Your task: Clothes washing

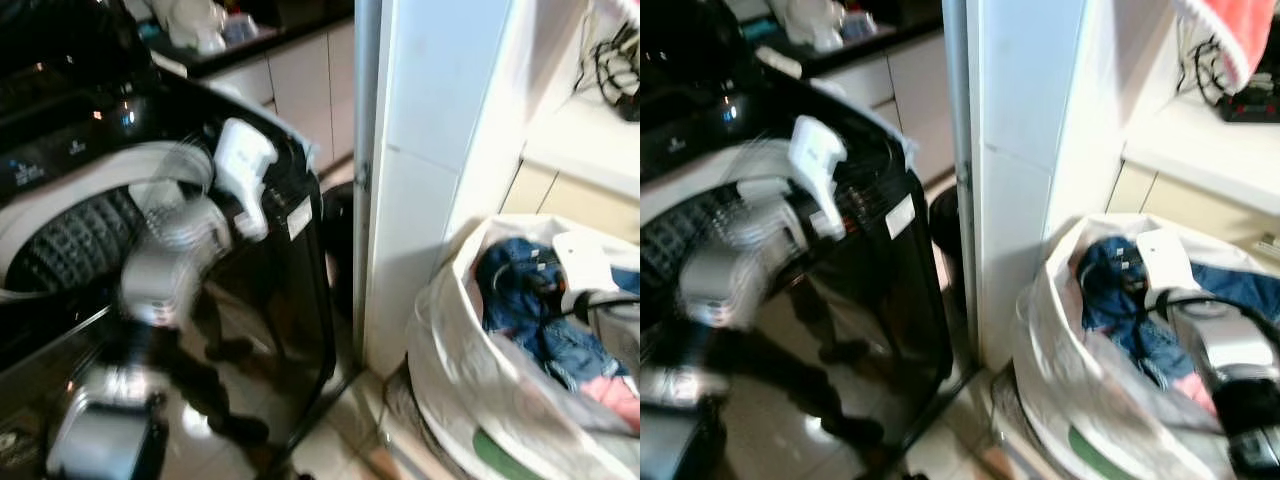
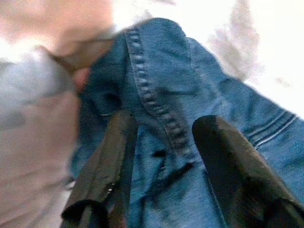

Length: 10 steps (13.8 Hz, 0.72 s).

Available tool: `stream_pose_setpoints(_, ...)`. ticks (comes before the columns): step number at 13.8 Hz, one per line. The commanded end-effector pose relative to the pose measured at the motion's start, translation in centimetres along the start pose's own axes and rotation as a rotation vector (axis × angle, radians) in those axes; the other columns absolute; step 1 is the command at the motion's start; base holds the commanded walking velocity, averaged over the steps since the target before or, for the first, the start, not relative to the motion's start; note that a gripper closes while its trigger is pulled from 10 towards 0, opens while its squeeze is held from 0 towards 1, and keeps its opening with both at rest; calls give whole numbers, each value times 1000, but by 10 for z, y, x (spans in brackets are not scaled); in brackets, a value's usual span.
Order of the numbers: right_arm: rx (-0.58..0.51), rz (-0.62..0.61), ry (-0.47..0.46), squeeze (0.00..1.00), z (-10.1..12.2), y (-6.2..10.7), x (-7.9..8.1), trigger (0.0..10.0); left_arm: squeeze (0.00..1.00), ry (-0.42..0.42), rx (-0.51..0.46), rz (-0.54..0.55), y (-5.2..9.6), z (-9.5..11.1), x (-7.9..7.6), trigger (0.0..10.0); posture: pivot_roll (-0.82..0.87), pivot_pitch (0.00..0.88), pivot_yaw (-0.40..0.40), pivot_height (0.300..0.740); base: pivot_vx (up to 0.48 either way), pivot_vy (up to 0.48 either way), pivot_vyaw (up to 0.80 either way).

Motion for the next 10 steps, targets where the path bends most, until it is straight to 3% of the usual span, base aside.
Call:
stream_pose_setpoints(1, -24, -7, 36, 1000, 4, -4, 0, 10000, 0, -1, 11, -42, 2, 1, -9, 10000, -101, 0, 137, 740, 0, 0, 0)
stream_pose_setpoints(2, -76, 2, 115, 1000, 9, -13, 3, 10000, 0, 26, 27, -115, 1, -5, -28, 10000, -92, 0, 142, 740, 0, 0, 0)
stream_pose_setpoints(4, -116, -15, 169, 1000, 14, -19, 3, 10000, 0, 42, 55, -180, 4, -14, -47, 10000, -81, 0, 150, 740, 0, 0, 0)
stream_pose_setpoints(5, -83, -40, 189, 0, 7, -23, 0, 10000, 0, 49, 74, -208, 7, -19, -56, 10000, -70, 0, 150, 740, 0, 0, 0)
stream_pose_setpoints(7, 2, -85, 263, 0, -12, -27, -7, 10000, 0, 68, 110, -232, 14, -26, -68, 10000, -48, 0, 151, 740, 0, 0, 0)
stream_pose_setpoints(10, -21, -72, 217, 0, -13, -30, 0, 10000, 0, 76, 152, -276, 25, -31, -79, 10000, -20, 0, 160, 740, 0, 0, 0)
Point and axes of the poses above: a point about 5 cm out from each wrist's last joint towards the gripper, its own y axis pointing back from the gripper into the wrist, its own z axis along the axis of the wrist's last joint, x = y × z, the point moved 6 cm from there along -y, pointing out of the wrist towards the gripper, and after that the axes turned 14 degrees about y, right-handed, at the moved point
